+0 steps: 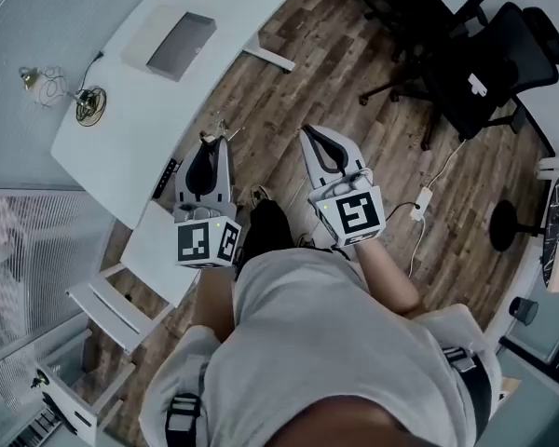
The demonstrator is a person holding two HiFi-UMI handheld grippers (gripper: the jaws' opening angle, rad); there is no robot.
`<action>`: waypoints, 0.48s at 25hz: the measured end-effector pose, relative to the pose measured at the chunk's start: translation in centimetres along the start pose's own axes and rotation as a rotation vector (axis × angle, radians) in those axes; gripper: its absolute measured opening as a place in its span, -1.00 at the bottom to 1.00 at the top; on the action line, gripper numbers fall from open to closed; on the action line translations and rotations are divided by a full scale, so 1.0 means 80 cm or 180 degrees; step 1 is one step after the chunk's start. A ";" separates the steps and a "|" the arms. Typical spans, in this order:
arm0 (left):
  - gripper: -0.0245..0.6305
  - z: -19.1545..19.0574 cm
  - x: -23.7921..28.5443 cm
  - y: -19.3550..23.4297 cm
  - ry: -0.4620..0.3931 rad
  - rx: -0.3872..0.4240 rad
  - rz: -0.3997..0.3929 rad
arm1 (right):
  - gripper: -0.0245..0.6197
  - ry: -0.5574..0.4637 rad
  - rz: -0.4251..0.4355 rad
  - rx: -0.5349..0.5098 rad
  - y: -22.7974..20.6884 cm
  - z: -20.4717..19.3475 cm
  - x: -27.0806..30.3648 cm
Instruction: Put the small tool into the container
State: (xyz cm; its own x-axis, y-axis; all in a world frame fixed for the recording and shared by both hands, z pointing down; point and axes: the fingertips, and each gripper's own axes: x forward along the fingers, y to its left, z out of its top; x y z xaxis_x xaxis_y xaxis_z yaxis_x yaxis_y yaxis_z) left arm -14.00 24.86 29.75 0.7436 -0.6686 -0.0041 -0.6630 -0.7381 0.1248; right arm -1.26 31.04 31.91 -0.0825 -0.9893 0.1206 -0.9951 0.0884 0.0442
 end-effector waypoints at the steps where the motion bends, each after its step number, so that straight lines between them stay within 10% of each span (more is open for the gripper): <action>1: -0.65 0.000 0.014 0.013 0.0017 0.0005 -0.0009 | -0.84 0.0017 0.0011 0.0009 -0.001 0.000 0.018; 12: -0.65 0.012 0.135 0.123 0.0157 0.0078 -0.0297 | -0.84 0.0066 -0.0272 0.0133 -0.031 0.021 0.165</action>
State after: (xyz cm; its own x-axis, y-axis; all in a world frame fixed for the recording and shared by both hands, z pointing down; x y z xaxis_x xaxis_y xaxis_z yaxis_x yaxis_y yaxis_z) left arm -12.58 10.33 29.98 0.8052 -0.5920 0.0343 -0.5921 -0.7994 0.1018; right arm 0.00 17.61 31.72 0.0036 -0.9903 0.1386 -0.9999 -0.0017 0.0139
